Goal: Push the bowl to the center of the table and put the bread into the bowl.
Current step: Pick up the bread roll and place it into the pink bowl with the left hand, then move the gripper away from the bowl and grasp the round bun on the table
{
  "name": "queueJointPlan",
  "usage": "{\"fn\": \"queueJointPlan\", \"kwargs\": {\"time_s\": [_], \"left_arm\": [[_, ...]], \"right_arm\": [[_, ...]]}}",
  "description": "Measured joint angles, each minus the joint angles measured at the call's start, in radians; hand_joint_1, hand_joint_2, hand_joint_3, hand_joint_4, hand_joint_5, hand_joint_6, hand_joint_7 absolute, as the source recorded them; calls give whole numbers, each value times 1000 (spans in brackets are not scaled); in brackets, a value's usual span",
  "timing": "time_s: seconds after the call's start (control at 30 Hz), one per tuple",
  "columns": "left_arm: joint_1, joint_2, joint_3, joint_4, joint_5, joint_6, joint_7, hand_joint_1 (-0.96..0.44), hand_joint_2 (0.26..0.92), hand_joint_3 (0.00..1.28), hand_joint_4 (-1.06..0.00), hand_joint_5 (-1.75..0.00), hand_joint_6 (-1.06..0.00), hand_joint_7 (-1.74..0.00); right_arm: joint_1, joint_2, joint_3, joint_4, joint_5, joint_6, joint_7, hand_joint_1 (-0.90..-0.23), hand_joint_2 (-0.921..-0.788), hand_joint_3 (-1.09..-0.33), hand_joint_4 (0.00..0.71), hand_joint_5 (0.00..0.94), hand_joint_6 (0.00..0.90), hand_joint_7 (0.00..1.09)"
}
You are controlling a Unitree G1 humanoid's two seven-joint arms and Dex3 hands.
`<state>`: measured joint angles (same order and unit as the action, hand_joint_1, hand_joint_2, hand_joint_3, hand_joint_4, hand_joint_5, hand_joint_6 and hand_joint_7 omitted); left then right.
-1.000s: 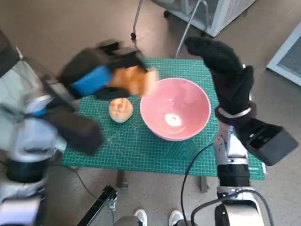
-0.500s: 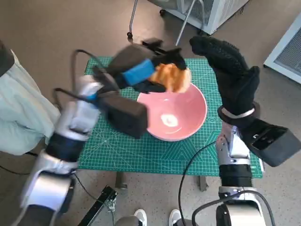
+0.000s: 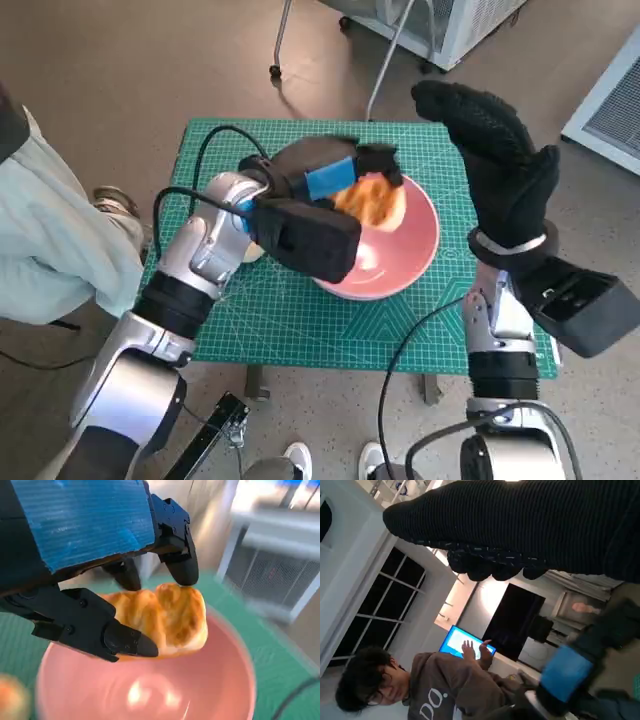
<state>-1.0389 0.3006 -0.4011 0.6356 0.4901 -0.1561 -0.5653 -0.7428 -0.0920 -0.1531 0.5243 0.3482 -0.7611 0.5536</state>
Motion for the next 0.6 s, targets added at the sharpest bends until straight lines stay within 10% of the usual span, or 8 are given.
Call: {"fn": "queueJointPlan", "kwargs": {"time_s": [0.6], "left_arm": [[101,149,101,-352,-81,94,-117,-123,838,53,-68,-2,-133,-417]], "right_arm": [[12,-1,5,-6,-2,-2,-21,-708,-921,-748,324,12,12,889]]}}
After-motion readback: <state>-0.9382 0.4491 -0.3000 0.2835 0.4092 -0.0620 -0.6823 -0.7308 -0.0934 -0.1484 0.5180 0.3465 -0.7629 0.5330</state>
